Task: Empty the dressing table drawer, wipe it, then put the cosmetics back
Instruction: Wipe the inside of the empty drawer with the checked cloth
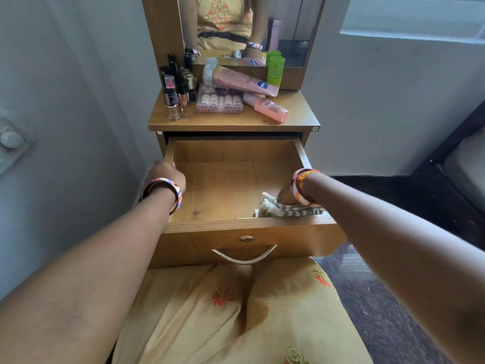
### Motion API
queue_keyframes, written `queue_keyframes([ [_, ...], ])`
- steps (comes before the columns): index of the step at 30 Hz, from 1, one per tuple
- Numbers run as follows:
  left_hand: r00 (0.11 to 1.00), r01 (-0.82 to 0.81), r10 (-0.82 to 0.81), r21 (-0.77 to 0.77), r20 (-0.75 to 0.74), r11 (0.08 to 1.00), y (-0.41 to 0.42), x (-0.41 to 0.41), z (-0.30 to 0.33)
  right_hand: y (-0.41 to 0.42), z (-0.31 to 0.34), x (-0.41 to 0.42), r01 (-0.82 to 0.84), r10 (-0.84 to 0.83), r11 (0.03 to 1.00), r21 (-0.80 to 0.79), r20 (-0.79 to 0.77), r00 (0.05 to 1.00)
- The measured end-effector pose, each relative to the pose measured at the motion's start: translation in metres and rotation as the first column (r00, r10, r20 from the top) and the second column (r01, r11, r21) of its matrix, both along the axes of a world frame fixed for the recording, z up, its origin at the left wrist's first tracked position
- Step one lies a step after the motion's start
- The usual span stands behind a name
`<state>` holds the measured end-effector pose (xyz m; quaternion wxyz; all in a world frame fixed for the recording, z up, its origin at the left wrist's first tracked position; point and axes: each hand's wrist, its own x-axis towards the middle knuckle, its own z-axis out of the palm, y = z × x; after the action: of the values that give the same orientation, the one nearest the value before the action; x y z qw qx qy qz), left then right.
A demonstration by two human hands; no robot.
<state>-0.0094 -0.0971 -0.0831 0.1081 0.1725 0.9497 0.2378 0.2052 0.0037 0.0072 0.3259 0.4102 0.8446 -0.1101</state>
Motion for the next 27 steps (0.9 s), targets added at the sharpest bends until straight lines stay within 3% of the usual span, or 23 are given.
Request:
queue_keyframes([
  [1,1.0,0.009,-0.01,-0.004,-0.027,1.0,0.0,0.0,-0.001,-0.003,-0.003,0.002,-0.024,0.024,1.0,0.009,-0.084,0.996],
  [5,0.976,0.081,-0.095,-0.076,-0.196,0.994,0.0,0.011,0.002,-0.016,-0.024,-0.014,-0.004,-0.005,0.998,-0.063,-0.133,0.991],
  [6,0.951,0.117,-0.141,-0.101,-0.277,0.988,-0.001,0.016,0.004,-0.017,-0.03,-0.019,-0.01,-0.007,0.993,-0.114,-0.145,0.989],
  [8,0.849,0.23,-0.275,-0.153,-0.451,0.961,-0.001,0.025,0.008,-0.02,-0.036,-0.027,0.067,-0.154,0.962,-0.263,-0.327,0.932],
  [10,0.715,0.407,-0.46,-0.222,-0.527,0.886,0.0,0.036,0.009,-0.019,-0.038,-0.029,0.146,-0.427,0.851,-0.504,-0.504,0.751],
  [13,0.632,0.621,-0.687,-0.297,-0.359,0.726,0.003,0.051,0.009,-0.014,-0.03,-0.021,0.06,-0.546,0.81,-0.583,-0.713,0.439],
  [15,0.501,0.715,-0.834,-0.431,-0.231,0.55,0.005,0.055,0.004,-0.004,-0.021,-0.015,0.143,-0.469,0.883,-0.447,-0.839,0.276],
  [16,0.452,0.741,-0.875,-0.473,-0.175,0.477,0.006,0.054,0.001,0.001,-0.016,-0.01,0.242,-0.361,0.922,-0.303,-0.899,0.249],
  [19,0.384,0.763,-0.92,-0.534,-0.08,0.365,0.009,0.051,-0.002,0.012,0.003,0.011,0.488,-0.083,0.867,0.095,-0.94,0.33],
  [22,0.34,0.746,-0.936,-0.581,-0.088,0.325,0.011,0.053,-0.004,0.016,-0.002,0.026,0.498,-0.134,0.811,0.307,-0.731,0.669],
  [24,0.34,0.744,-0.937,-0.587,-0.079,0.319,0.012,0.054,-0.003,0.015,-0.017,0.029,0.36,-0.196,0.883,0.302,-0.459,0.867],
  [27,0.376,0.755,-0.923,-0.551,-0.077,0.354,0.011,0.051,-0.004,0.007,-0.034,0.031,0.257,-0.205,0.956,0.14,-0.303,0.931],
])
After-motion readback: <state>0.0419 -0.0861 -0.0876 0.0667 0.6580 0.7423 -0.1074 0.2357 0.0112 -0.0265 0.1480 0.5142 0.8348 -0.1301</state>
